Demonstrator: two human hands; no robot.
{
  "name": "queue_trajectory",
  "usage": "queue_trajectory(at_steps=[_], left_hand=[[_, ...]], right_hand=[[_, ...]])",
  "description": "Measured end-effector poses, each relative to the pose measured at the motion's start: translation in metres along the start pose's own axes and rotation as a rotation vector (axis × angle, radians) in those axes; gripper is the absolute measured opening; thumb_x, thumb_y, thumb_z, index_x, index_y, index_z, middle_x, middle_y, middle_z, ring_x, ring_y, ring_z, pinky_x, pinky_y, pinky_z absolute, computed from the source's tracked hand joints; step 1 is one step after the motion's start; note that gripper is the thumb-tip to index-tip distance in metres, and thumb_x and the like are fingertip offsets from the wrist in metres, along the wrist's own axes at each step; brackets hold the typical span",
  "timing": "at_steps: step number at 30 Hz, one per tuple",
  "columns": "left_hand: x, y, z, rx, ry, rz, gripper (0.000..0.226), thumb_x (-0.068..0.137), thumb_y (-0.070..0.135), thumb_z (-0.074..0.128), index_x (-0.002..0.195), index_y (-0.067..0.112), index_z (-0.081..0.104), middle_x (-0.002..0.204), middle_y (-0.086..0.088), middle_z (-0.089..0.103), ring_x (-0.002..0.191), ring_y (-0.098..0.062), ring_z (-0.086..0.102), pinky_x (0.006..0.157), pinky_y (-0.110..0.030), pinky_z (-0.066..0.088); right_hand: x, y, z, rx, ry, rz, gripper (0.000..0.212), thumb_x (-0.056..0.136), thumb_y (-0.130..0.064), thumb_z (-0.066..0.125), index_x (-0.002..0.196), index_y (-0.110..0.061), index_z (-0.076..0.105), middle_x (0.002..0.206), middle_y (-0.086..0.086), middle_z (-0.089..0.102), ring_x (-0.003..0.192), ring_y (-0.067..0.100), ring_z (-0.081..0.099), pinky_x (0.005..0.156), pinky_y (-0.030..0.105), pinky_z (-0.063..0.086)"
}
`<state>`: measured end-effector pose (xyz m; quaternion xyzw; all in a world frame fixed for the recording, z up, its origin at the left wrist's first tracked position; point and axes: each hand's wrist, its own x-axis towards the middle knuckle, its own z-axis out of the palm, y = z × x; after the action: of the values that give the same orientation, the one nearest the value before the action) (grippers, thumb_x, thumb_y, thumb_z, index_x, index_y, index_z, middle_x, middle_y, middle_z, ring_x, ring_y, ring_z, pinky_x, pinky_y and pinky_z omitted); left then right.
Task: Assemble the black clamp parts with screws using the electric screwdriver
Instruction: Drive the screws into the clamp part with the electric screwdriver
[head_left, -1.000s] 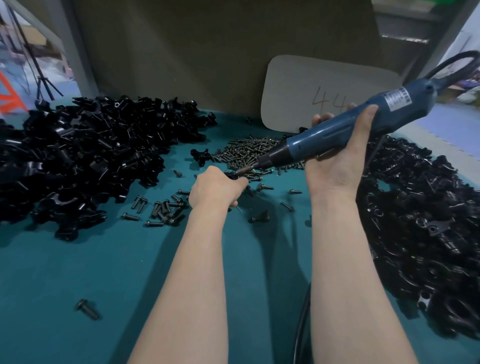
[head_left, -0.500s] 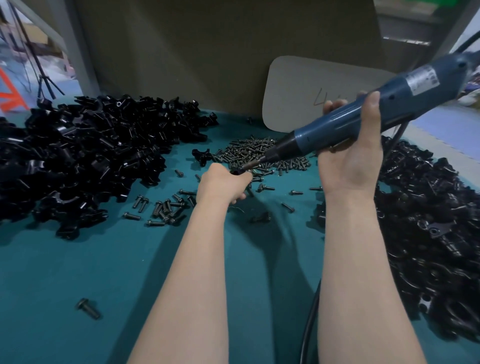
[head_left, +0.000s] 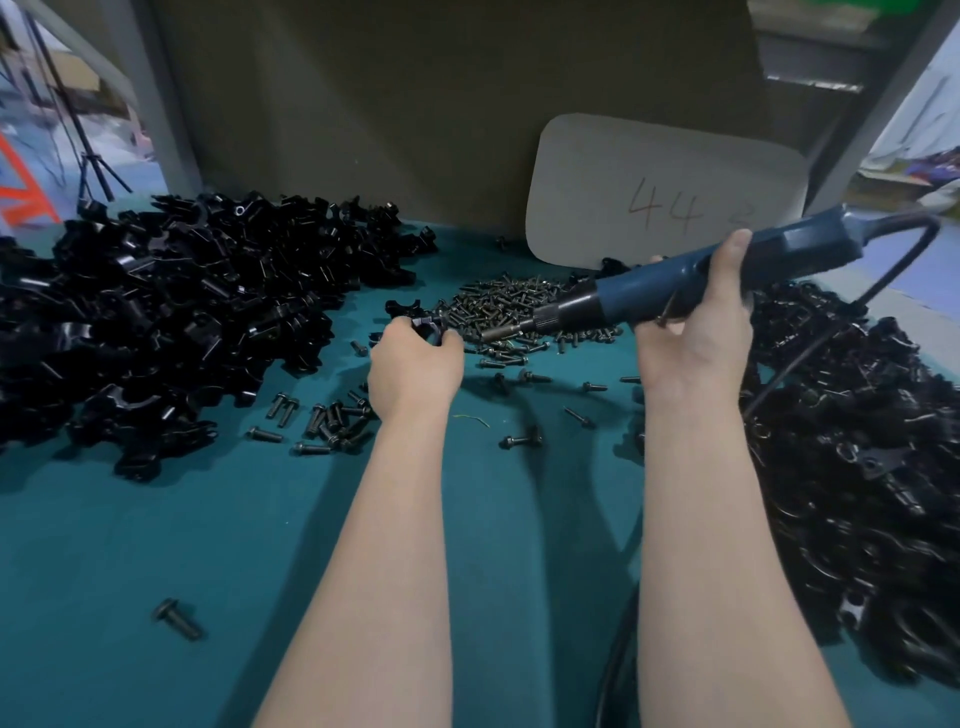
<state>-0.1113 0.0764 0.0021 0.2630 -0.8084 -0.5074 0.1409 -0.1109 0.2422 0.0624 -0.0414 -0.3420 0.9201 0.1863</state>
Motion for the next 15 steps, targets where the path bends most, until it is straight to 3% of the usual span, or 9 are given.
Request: queue_trajectory(at_steps=[4,7,11,15], left_hand=[[-0.002,-0.003,0.004,0.006,-0.055,-0.017,0.024,0.093,0.034,0.056,0.11,0.016,0.06,0.099,-0.006,0.07,0.089,-0.024,0.067,0.058,-0.026,0.042],[-0.002,-0.004,0.006,0.01,-0.073,-0.013,0.023,0.093,0.034,0.057,0.107,0.016,0.059,0.098,-0.007,0.07,0.089,-0.027,0.067,0.065,-0.029,0.045],[-0.002,-0.005,0.006,0.02,-0.075,-0.007,0.02,0.093,0.034,0.057,0.102,0.016,0.057,0.096,-0.007,0.07,0.087,-0.027,0.067,0.063,-0.028,0.044],[-0.002,-0.005,0.006,0.031,-0.081,-0.002,0.021,0.093,0.034,0.057,0.102,0.015,0.057,0.095,-0.007,0.07,0.087,-0.026,0.067,0.061,-0.028,0.042]], right_hand=[[0.006,0.002,-0.006,-0.008,0.055,0.027,0.062,0.09,-0.032,0.063,0.142,-0.023,0.031,0.123,0.001,0.058,0.097,0.016,0.061,0.08,0.043,0.054],[0.009,0.004,-0.008,-0.007,0.088,0.046,0.066,0.089,-0.034,0.065,0.143,-0.025,0.028,0.131,0.001,0.053,0.104,0.02,0.056,0.09,0.051,0.048],[0.01,0.004,-0.009,-0.033,0.076,0.061,0.071,0.087,-0.032,0.067,0.144,-0.028,0.026,0.127,0.002,0.053,0.108,0.025,0.057,0.077,0.05,0.054],[0.014,0.003,-0.012,-0.024,0.09,0.092,0.072,0.086,-0.031,0.069,0.145,-0.025,0.026,0.118,0.002,0.055,0.102,0.025,0.059,0.082,0.056,0.053]])
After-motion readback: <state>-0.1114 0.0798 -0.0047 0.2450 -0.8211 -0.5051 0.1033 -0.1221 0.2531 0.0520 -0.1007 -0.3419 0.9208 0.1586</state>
